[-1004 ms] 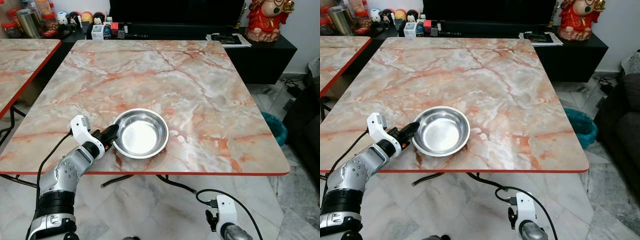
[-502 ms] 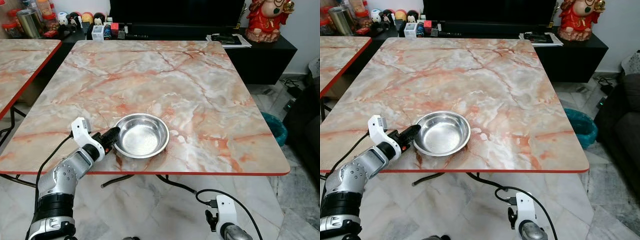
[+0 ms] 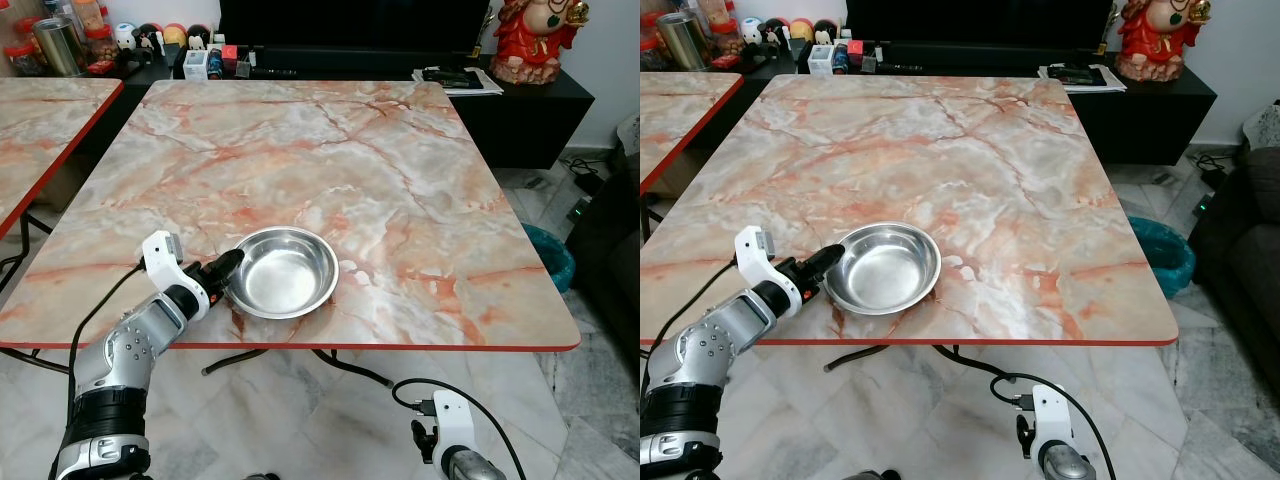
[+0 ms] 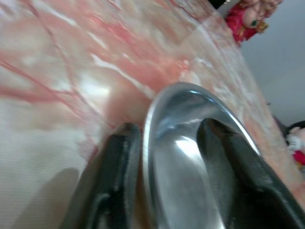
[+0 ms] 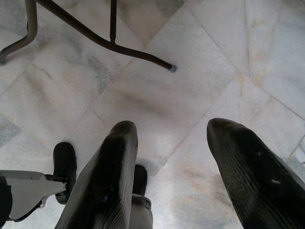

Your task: Setting the table

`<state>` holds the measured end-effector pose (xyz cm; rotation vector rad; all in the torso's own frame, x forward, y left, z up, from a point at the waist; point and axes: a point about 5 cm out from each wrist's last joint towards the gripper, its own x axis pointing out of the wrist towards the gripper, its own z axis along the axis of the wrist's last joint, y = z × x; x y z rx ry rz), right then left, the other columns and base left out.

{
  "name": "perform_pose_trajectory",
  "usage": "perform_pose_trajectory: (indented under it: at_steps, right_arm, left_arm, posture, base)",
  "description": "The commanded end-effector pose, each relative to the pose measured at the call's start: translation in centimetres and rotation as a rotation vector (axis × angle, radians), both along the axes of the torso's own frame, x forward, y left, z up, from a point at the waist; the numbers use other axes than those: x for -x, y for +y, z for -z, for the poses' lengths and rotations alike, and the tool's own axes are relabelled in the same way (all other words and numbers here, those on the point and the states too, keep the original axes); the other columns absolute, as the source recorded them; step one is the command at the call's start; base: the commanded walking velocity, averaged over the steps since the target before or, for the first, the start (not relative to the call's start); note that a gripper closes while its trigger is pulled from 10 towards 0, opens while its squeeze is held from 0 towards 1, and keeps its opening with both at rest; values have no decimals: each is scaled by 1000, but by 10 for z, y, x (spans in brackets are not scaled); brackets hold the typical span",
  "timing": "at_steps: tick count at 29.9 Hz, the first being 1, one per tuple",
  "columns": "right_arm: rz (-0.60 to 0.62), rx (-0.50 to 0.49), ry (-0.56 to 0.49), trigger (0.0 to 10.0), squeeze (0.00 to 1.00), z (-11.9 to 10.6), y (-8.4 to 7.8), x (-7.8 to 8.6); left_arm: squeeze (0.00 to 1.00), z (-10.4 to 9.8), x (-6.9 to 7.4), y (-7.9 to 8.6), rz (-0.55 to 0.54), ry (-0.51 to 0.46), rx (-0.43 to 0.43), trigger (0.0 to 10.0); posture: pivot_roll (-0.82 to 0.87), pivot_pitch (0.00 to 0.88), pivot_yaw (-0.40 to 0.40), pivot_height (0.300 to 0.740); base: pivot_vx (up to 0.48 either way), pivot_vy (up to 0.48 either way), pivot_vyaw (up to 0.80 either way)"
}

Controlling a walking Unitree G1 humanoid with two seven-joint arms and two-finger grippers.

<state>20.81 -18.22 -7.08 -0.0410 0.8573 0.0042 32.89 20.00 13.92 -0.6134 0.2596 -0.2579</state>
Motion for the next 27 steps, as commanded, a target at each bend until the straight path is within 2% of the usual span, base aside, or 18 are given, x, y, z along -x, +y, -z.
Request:
perform_pose_trajectory:
  at_steps: [1,5,9,12,13,14,15,16,17,18,21,22,23,24,25,26,27]
  right_arm:
    - [-8,6,9,10000,0,0,-1,1]
    - [-11,7,10,10000,0,0,-1,0]
    - [-11,8,9,10000,0,0,-2,0]
    - [-11,8,9,10000,0,0,-2,0]
    - [-11,8,9,10000,0,0,-2,0]
    - [-13,8,10,10000,0,0,-2,0]
    - [-13,8,10,10000,0,0,-2,0]
    - [-15,7,10,10000,0,0,-2,1]
    - [-16,7,10,10000,0,0,-2,1]
    - [-17,7,8,10000,0,0,-1,0]
    - [-17,6,7,10000,0,0,-1,0]
    - [-16,6,5,10000,0,0,-1,0]
    - [-15,8,5,10000,0,0,-2,1]
    - [-15,9,6,10000,0,0,-2,1]
    - [-15,9,6,10000,0,0,-2,1]
    - [-17,9,9,10000,0,1,-2,2]
    - [-17,9,9,10000,0,1,-2,2]
  left_arm:
    - [0,-4,2,6,-26,-11,-65,10000]
    - [0,-7,4,11,-36,-29,-112,10000]
    - [0,-15,5,29,-134,-69,-273,10000]
    - [0,-15,5,30,-140,-71,-281,10000]
    - [0,-18,6,37,-204,-107,-316,10000]
    - [0,-24,11,49,-347,-195,-436,10000]
    - [0,-24,11,49,-347,-195,-436,10000]
    - [0,-24,15,54,-415,-226,-515,10000]
    - [0,-22,18,58,-456,-234,-635,10000]
    - [0,-19,23,63,-508,-230,-682,10000]
    - [0,-17,27,68,-563,-222,-659,10000]
    - [0,-19,31,73,-584,-230,-757,10000]
    - [0,-21,39,80,-623,-245,-915,10000]
    - [0,-22,42,82,-639,-248,-967,10000]
    - [0,-22,42,82,-639,-248,-967,10000]
    - [0,-15,50,92,-687,-190,-1107,10000]
    - [0,-15,50,92,-687,-190,-1107,10000]
  posture:
    - [82,86,-52,740]
    - [83,87,-55,740]
    - [83,86,-57,740]
    - [83,86,-57,740]
    - [84,86,-57,740]
    - [87,86,-58,740]
    - [87,86,-58,740]
    - [87,86,-58,740]
    - [87,86,-58,740]
    - [86,91,-60,740]
    - [84,93,-60,740]
    - [88,93,-57,740]
    - [91,94,-57,740]
    - [93,94,-57,740]
    - [93,94,-57,740]
    - [99,90,-52,740]
    - [99,90,-52,740]
  base:
    - [0,0,0]
    - [0,0,0]
    - [0,0,0]
    - [0,0,0]
    - [0,0,0]
    - [0,0,0]
    - [0,0,0]
    - [0,0,0]
    - [0,0,0]
    - [0,0,0]
    - [0,0,0]
    - [0,0,0]
    - [0,0,0]
    - [0,0,0]
    - [0,0,0]
    - [0,0,0]
    - [0,0,0]
